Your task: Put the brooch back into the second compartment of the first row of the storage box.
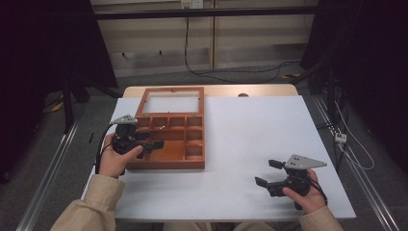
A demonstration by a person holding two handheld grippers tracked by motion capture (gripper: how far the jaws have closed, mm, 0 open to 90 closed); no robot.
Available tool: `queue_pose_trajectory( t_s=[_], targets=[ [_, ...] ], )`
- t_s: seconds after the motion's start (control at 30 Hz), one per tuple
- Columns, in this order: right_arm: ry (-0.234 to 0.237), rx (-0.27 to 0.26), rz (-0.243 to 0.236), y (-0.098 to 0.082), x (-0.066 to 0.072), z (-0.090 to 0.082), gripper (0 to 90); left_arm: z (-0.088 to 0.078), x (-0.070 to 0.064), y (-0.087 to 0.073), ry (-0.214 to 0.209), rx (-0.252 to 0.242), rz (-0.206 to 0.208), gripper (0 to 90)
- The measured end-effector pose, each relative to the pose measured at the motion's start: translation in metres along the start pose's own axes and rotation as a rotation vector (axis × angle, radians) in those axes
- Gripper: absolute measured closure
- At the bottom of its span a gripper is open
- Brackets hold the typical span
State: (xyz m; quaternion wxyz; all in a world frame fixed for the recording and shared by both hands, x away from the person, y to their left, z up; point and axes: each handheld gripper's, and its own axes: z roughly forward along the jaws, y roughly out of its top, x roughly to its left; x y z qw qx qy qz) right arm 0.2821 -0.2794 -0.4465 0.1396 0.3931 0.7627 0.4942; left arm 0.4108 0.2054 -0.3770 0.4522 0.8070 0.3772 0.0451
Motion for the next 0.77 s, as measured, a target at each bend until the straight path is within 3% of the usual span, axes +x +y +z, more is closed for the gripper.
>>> queue_pose_trajectory(
  t_s=[0.37,0.77],
  targets=[
    [0.004,-0.001,-0.001,0.0,0.001,0.0,12.6,-0.011,-0.018,-0.033,-0.013,-0.016,0.044,17.4],
    [0.005,0.001,-0.004,0.0,0.001,0.001,12.6,-0.016,-0.024,-0.058,-0.01,-0.018,0.065,16.1]
  ],
)
